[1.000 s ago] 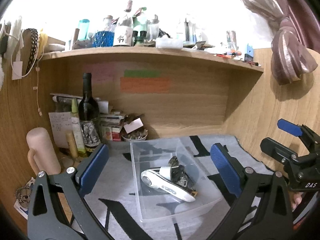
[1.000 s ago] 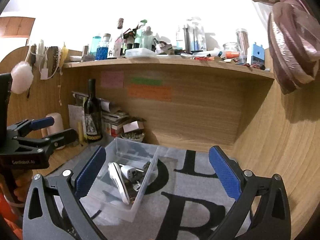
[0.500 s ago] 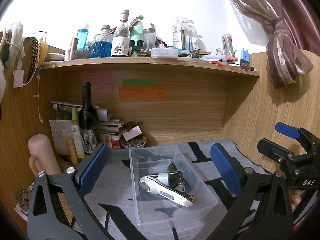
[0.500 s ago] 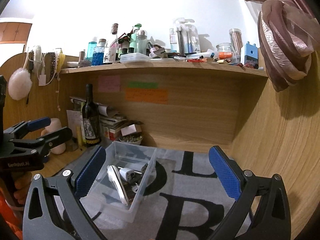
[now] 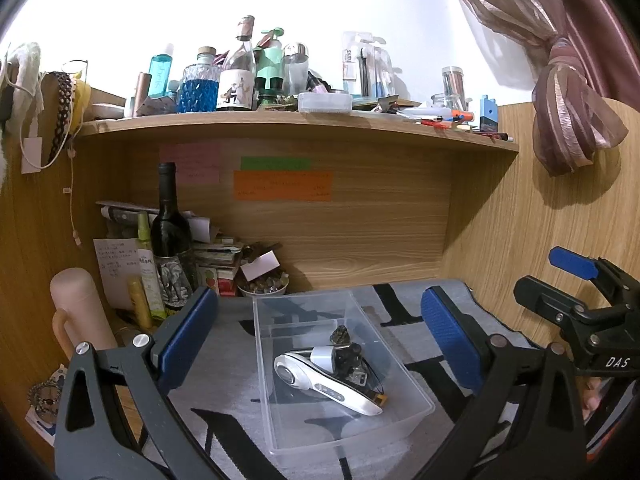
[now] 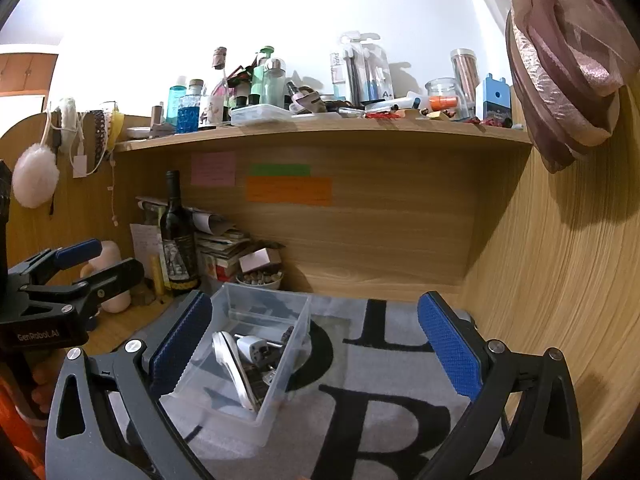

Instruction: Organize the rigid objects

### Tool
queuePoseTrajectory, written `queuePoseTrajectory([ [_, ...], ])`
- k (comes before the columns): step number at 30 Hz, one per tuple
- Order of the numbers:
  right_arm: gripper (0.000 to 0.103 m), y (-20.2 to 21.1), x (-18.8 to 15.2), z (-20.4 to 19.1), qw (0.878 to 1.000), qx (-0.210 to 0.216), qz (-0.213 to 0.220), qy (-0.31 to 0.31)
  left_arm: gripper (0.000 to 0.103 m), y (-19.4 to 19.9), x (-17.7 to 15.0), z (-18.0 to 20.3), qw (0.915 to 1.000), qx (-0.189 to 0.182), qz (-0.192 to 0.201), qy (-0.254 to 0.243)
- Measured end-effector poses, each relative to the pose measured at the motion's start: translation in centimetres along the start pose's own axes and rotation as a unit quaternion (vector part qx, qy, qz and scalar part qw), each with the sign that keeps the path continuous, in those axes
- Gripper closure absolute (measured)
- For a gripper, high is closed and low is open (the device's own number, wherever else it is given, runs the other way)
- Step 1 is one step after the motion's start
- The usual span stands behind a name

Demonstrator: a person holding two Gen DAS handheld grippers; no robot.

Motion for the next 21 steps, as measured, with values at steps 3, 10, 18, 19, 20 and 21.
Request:
queuePoseTrajectory([
  [3,0.0,-0.04,-0.02,0.12,1.0,0.001,0.0,-0.001,0.0,-0.09,-0.02,0.03,1.0,0.0,0.0,-0.001],
  [10,0.0,-0.16,-0.05,0.12,1.0,0.003,0.001,-0.004,0.0,-0.12,-0.1,0.05,1.0,-0.002,0.0,-0.002],
  [18,0.0,-0.11,-0.06,0.13,1.0,0.003,0.001,-0.009,0.0,-0.14,-0.09,0.08,1.0,-0.003,-0.001,-0.004],
  [19,0.0,-0.11,-0.03,0.12,1.0,0.003,0.001,-0.011,0.0,-0.13,-0.08,0.09,1.0,-0.003,0.0,-0.005],
  [20,0.0,-0.09,0.0,0.11,1.0,0.003,0.001,-0.012,0.0,-0.13,-0.07,0.09,1.0,-0.003,0.0,-0.004],
  [21,0.0,-0.08,0.0,0.07,1.0,0.003,0.001,-0.012,0.0,-0.13,-0.08,0.1,1.0,-0.003,0.0,-0.004],
])
Point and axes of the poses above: each gripper's, at about its wrist camera, not at the fingertips, and y roughly against the way its jaws point, z to its right, x to its top, the point moved 7 cm from there along -y, roughly the way its jaws point, and after that the axes turned 6 degrees about y, right-handed, at the moved point
